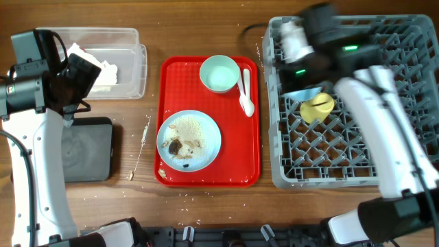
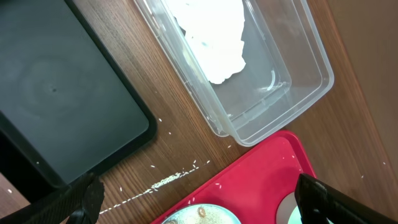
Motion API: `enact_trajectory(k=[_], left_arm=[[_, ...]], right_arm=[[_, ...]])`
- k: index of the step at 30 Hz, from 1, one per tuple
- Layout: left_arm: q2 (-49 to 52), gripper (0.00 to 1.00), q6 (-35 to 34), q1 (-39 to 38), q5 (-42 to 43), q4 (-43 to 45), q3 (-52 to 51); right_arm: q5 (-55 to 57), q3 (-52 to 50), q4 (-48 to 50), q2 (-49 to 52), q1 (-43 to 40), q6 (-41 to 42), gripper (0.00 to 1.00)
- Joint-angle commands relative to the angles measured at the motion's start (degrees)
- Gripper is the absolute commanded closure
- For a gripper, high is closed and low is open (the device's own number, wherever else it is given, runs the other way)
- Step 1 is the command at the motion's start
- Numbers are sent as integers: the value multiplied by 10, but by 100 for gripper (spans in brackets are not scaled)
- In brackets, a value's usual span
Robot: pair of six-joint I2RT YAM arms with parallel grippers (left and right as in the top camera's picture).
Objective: Sort waste into correct bins and load items into the dishwasher rack
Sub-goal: 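Carry the light-blue bowl right and lower it into the rack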
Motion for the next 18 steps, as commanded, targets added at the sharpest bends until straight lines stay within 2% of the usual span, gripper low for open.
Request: enact_trajectory(k=[1, 6, 9, 18], left_arm=[[4, 0, 1, 2, -8, 0, -1], [4, 0, 1, 2, -8, 0, -1], [4, 0, 1, 2, -8, 0, -1], [4, 0, 1, 2, -8, 0, -1]], right_arm=[[-148, 8, 0, -6, -151, -65, 96], [-381, -3, 7, 20, -337, -150, 96], [-502, -29, 13, 44, -397, -197, 96], [-696, -86, 90, 172, -417, -189, 95]])
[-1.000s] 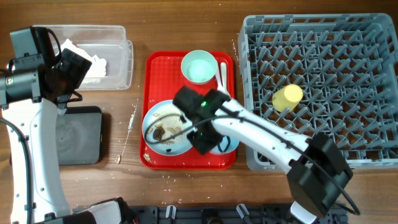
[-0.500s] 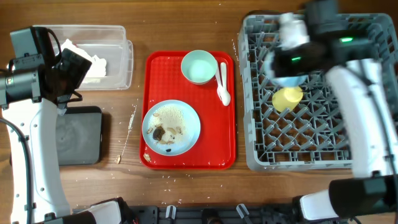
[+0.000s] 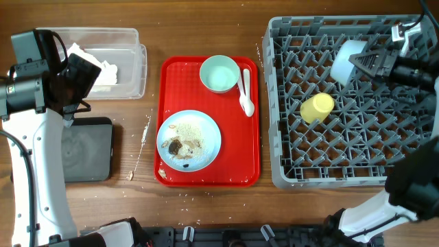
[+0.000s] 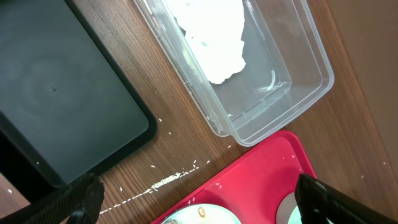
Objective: Sort waste into correct bins and load items into the dishwasher rack
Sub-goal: 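Carry the light-blue bowl right and lower it into the rack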
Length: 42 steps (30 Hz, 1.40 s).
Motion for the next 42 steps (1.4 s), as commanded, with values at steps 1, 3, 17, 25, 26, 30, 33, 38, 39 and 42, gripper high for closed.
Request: enact_trajectory(k=[1, 3, 17, 25, 26, 30, 33, 38, 39, 42], left_arm=[[4, 0, 1, 2, -8, 0, -1], [4, 0, 1, 3, -8, 0, 0], [4, 0, 1, 2, -8, 0, -1], [4, 0, 1, 2, -8, 0, -1], [4, 0, 1, 2, -8, 0, 0], [4, 0, 1, 2, -8, 0, -1], [4, 0, 1, 2, -8, 0, -1], [4, 0, 1, 3, -8, 0, -1], [4, 0, 1, 2, -8, 0, -1], [4, 0, 1, 3, -8, 0, 0]], right_arm=[[-127, -6, 38, 64, 1, 21, 96], [-127, -6, 61, 94, 2, 55, 96], [146, -6, 20, 51, -14, 171, 96], [179, -6, -4, 44, -18, 185, 95], [196, -6, -4, 40, -19, 196, 95], [268, -6, -5, 4, -19, 224, 90], [339, -6, -4, -47, -19, 269, 74], [437, 2, -7, -117, -18, 322, 60], [451, 2, -7, -129, -17, 328, 60], [456, 2, -1, -165, -12, 337, 61]])
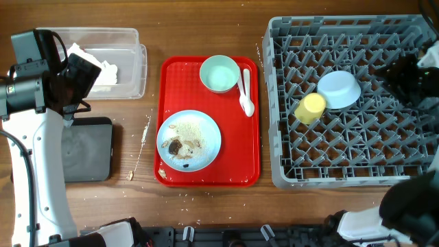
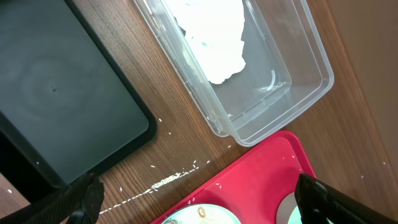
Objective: Sort waste into correct bins and load items into the dishwasher rack
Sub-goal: 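Carry the light-blue bowl right and lower it into the rack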
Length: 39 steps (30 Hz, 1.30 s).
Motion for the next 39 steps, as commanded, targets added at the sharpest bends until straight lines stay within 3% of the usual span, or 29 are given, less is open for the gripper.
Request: enact_trajectory(k=[1, 5, 9, 14, 20, 29, 34, 37, 39], left_arm=[[4, 0, 1, 2, -8, 0, -1], [4, 0, 1, 2, -8, 0, -1], [4, 0, 1, 2, -8, 0, -1], [4, 0, 1, 2, -8, 0, 0], [4, 0, 1, 2, -8, 0, -1], [4, 0, 1, 2, -8, 0, -1], [4, 0, 1, 3, -8, 0, -1], [4, 0, 1, 2, -8, 0, -1], [4, 0, 1, 3, -8, 0, -1]], right_arm=[[46, 3, 6, -46, 9, 27, 61], [48, 2, 23, -51, 38, 27, 62], [56, 2, 76, -29, 105, 30, 82], [189, 2, 100, 59, 190, 78, 96], [227, 2, 76, 144, 189, 78, 96], [364, 8, -31, 120, 156, 133, 96], [311, 14, -57, 57, 155, 91, 96], [178, 14, -36, -13, 164, 1, 96], [60, 14, -6, -59, 175, -38, 89]])
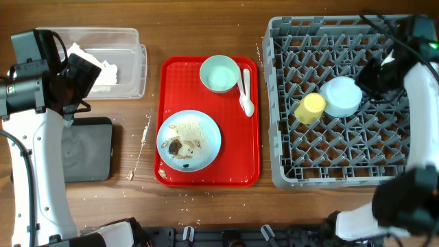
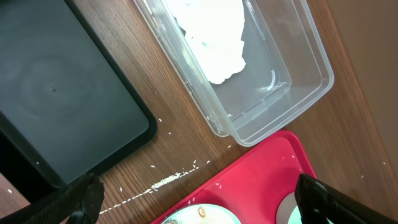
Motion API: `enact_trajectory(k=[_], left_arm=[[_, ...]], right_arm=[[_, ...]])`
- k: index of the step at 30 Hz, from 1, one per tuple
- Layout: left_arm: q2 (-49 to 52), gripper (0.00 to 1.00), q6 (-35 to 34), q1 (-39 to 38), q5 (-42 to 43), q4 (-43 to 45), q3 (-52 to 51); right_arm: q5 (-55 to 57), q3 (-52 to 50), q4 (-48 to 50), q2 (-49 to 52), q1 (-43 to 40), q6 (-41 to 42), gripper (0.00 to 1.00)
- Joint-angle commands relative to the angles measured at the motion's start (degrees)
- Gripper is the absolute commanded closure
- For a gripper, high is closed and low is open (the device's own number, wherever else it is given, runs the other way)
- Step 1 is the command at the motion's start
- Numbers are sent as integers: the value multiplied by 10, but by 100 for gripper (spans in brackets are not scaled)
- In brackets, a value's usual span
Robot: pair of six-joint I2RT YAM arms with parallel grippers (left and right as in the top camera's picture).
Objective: Sort waste into correct bins and load items into the dishwasher rack
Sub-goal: 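Carry the light-blue bowl right and lower it into the rack, then move the right gripper to the mint-green cup on the tray and grasp it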
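In the grey dishwasher rack [image 1: 295,175] a white bowl [image 1: 341,97] lies bottom up against a yellow cup [image 1: 310,108]. My right gripper [image 1: 375,77] is at the bowl's right edge; its jaws are too dark to read. On the red tray [image 1: 171,72] are a pale green bowl [image 1: 219,73], a white spoon [image 1: 247,93] and a blue plate [image 1: 188,140] with food scraps. My left gripper [image 2: 199,208] hangs open and empty by the clear bin [image 2: 305,56], high over the tray's corner [image 2: 273,168]; it shows overhead as well, the left gripper [image 1: 77,73].
The clear bin [image 1: 134,65] holds a crumpled white napkin [image 2: 214,37]. A black bin [image 1: 88,149] sits below it at the left. Rice grains [image 2: 168,180] are scattered on the wood between the bins and the tray.
My right gripper has come in from the rack's right side to the white bowl's right edge. The bowl now lies bottom up, slightly lower. The left arm has not moved.
My right arm was a blur over the rack's top left with something white. Then it held the white bowl over the rack's upper right. Then the bowl lay beside the yellow cup with the gripper off to the right; now the gripper is at its edge.
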Motion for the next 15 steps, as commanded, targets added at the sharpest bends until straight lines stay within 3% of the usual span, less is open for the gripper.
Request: enact_trajectory(k=[1, 3, 6, 10, 12, 15], left_arm=[[4, 0, 1, 2, -8, 0, -1], [4, 0, 1, 3, -8, 0, -1], [4, 0, 1, 2, -8, 0, -1], [4, 0, 1, 2, -8, 0, 0], [4, 0, 1, 2, -8, 0, -1], [4, 0, 1, 2, -8, 0, 0]], right_arm=[[-218, 13, 45, -82, 25, -71, 78], [-292, 13, 87, -103, 56, -67, 61], [-291, 13, 142, -106, 153, -56, 39], [-151, 13, 171, -53, 333, -52, 33], [-102, 21, 185, -3, 410, -54, 9], [-76, 100, 172, 107, 481, -69, 7]])
